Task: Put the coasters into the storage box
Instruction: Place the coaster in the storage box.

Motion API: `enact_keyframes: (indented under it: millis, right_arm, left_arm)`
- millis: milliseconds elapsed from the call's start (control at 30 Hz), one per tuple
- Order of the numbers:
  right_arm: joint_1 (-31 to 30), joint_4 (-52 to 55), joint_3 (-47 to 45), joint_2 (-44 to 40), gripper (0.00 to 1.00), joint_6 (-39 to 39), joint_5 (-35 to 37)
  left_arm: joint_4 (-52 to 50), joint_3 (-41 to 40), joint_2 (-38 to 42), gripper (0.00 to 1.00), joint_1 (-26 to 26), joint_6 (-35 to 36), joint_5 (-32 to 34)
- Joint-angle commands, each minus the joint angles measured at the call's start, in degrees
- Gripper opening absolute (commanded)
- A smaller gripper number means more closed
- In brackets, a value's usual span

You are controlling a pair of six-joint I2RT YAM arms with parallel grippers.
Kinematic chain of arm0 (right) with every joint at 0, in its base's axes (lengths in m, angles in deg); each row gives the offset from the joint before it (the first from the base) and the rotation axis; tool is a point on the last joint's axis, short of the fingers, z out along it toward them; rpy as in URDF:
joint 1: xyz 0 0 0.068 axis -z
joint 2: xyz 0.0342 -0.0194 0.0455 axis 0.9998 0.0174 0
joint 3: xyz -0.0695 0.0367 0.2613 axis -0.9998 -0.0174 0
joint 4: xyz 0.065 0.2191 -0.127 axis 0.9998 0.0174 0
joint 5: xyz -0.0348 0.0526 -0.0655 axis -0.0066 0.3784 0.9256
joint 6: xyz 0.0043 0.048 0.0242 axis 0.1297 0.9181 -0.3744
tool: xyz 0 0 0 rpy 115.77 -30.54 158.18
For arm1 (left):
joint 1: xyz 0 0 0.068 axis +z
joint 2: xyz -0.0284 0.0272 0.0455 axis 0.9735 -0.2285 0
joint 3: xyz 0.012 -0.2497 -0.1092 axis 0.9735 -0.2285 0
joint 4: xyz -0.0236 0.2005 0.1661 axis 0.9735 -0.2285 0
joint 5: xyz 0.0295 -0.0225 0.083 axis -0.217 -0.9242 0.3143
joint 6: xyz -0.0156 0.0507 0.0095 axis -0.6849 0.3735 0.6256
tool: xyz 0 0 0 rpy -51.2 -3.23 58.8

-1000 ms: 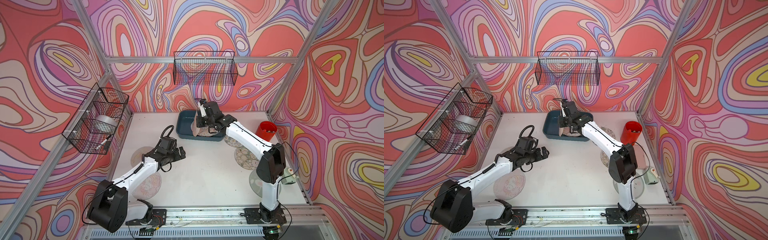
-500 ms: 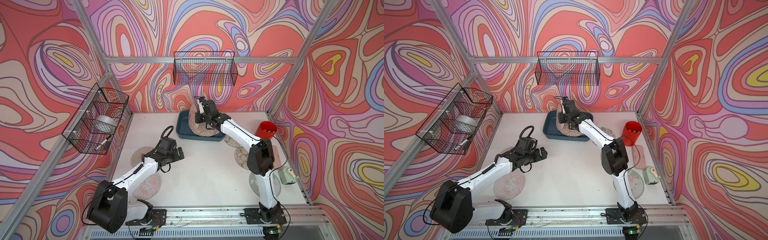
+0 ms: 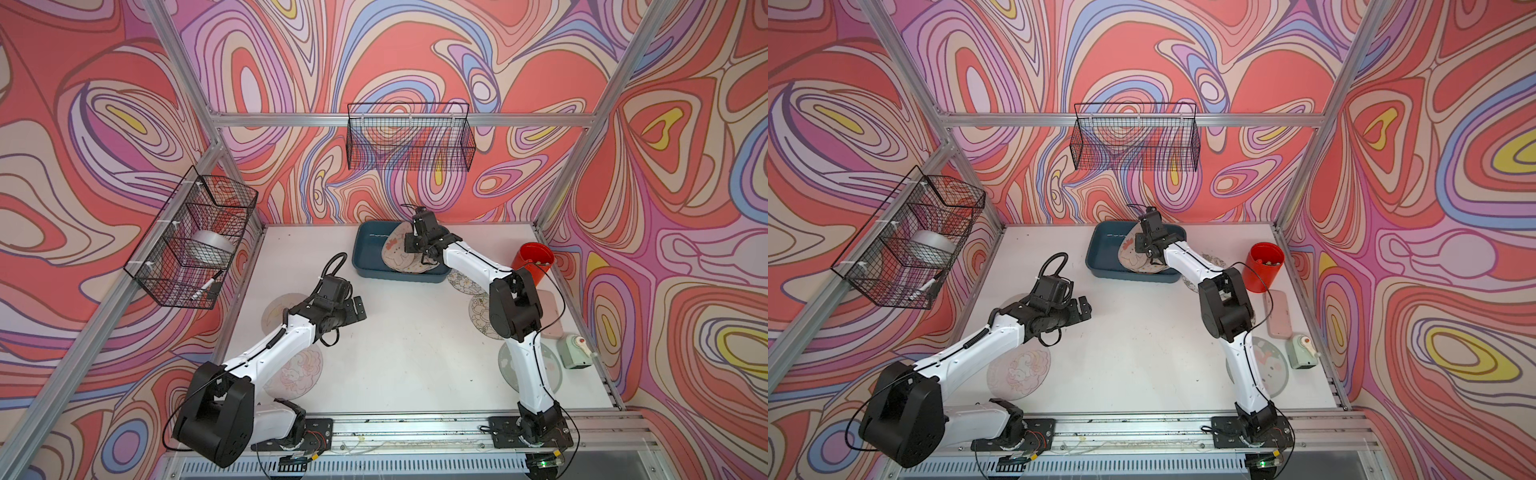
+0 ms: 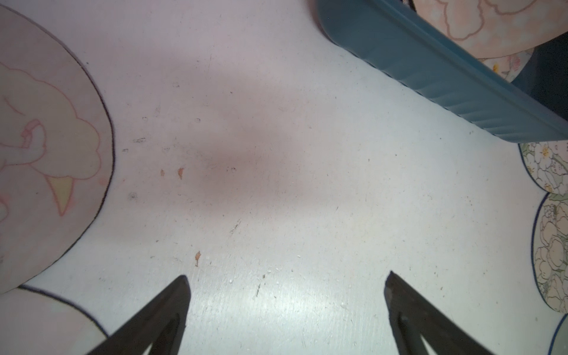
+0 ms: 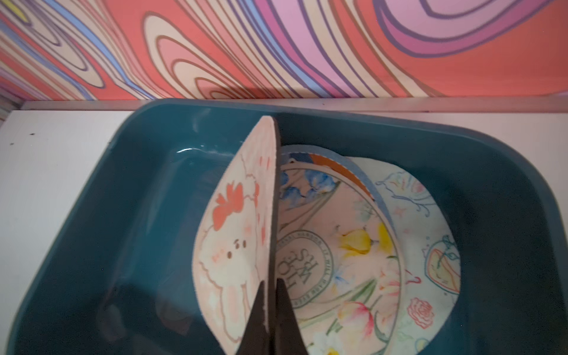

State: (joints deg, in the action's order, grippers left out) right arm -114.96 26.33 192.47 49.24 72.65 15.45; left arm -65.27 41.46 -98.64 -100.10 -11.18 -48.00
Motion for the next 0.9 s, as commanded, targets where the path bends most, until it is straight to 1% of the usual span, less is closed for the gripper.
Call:
enact_keyframes:
  millis: [0, 133, 300, 433, 467, 600, 667, 767, 867]
  right_arm:
    - [0.6, 1.3, -1.2, 2.8, 0.0, 2.0, 1.8]
    - [0.9, 3.1, 0.0, 5.0, 0.0, 1.9, 1.6]
    - [1.1, 4.4, 0.4, 5.8, 0.08, 2.1, 1.9]
    - [1.5, 4.7, -0.6, 4.3, 0.21, 2.1, 3.1]
    - [1.5, 4.6, -1.1, 3.6, 0.26, 2.1, 3.3]
    - [2.1, 3.9, -3.9, -0.3, 0.5, 1.8, 4.0]
    - [2.1, 3.1, -5.8, -2.9, 0.57, 1.5, 4.4]
    - [2.1, 1.2, -9.2, -7.4, 0.65, 1.1, 4.3]
    - [2.1, -0.4, -12.4, -11.9, 0.66, 0.9, 2.8]
  left_arm:
    - [-2.4, 1.0, 0.0, 0.99, -0.1, 0.5, 1.9]
    - [-3.6, 1.7, -0.6, 0.99, -0.1, 0.7, 2.6]
    - [-5.1, 2.2, -1.1, 1.0, 0.1, 1.0, 4.2]
    - [-6.4, 3.1, -1.7, 0.99, 0.4, 1.0, 5.1]
    - [-6.8, 3.5, -2.0, 0.99, 0.6, 1.1, 5.5]
    - [-9.4, 5.5, -3.3, 1.0, 1.4, 1.6, 7.6]
    - [-11.1, 7.0, -4.4, 1.0, 1.9, 1.7, 9.0]
    - [-13.9, 9.5, -6.5, 1.0, 3.0, 1.8, 11.1]
    - [-16.0, 11.6, -8.8, 1.0, 4.0, 1.7, 12.7]
